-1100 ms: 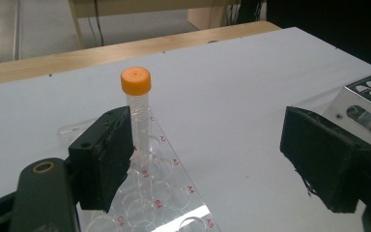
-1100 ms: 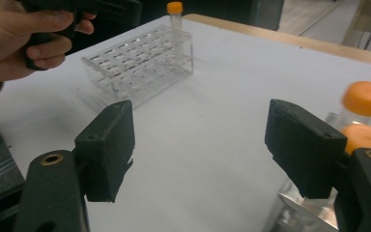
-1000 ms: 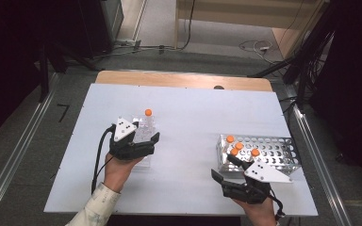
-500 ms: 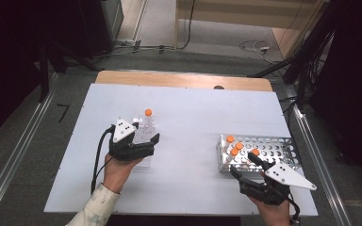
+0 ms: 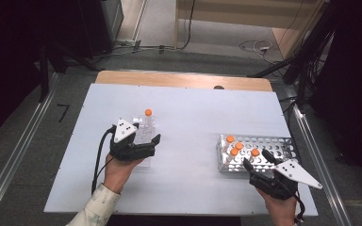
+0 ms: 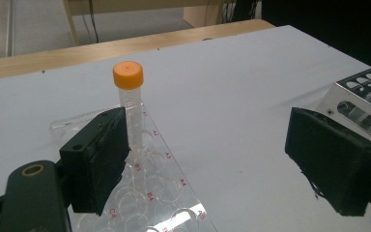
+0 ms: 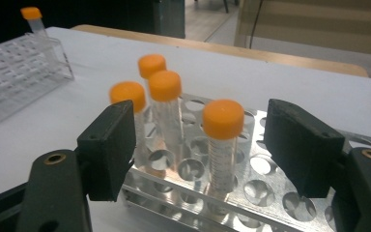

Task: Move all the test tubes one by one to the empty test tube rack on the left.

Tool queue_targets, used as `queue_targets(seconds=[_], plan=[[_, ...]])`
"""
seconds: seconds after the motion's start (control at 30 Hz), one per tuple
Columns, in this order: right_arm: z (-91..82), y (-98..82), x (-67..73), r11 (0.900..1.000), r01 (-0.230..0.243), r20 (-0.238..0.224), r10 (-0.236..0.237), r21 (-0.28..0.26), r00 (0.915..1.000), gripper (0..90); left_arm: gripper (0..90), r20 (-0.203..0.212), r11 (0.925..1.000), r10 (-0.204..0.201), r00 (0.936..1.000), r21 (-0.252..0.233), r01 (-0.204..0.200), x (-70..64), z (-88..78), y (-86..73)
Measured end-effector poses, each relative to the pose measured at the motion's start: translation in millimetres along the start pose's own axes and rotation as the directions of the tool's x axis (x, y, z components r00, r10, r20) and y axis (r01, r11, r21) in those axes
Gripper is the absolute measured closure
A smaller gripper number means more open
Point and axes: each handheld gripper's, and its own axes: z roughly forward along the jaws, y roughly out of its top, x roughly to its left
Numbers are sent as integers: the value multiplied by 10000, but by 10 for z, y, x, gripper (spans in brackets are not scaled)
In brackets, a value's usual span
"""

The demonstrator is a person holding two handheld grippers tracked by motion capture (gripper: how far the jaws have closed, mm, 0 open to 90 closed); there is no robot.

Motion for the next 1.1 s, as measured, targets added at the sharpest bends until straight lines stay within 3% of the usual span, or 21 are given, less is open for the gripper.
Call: queue_targets(seconds=[0.13, 0.47, 0.73, 1.1], plan=[[88, -69, -30, 9996, -97, 99, 95, 282, 9999, 281, 160, 70, 10000, 19, 10000, -28, -18, -6, -3, 0], [194, -152, -113, 9965, -515, 164, 505, 653, 9986, 455, 144, 45, 10000, 34, 10000, -30, -34, -7, -7, 2], [270, -191, -71, 9950, -299, 233, 278, 948, 9993, 549, 142, 30, 10000, 40, 10000, -49, -40, -20, -5, 1], [271, -196, -90, 9959, -373, 599, 325, 819, 9977, 710, 142, 117, 10000, 69, 9999, -17, -69, -31, -4, 1]])
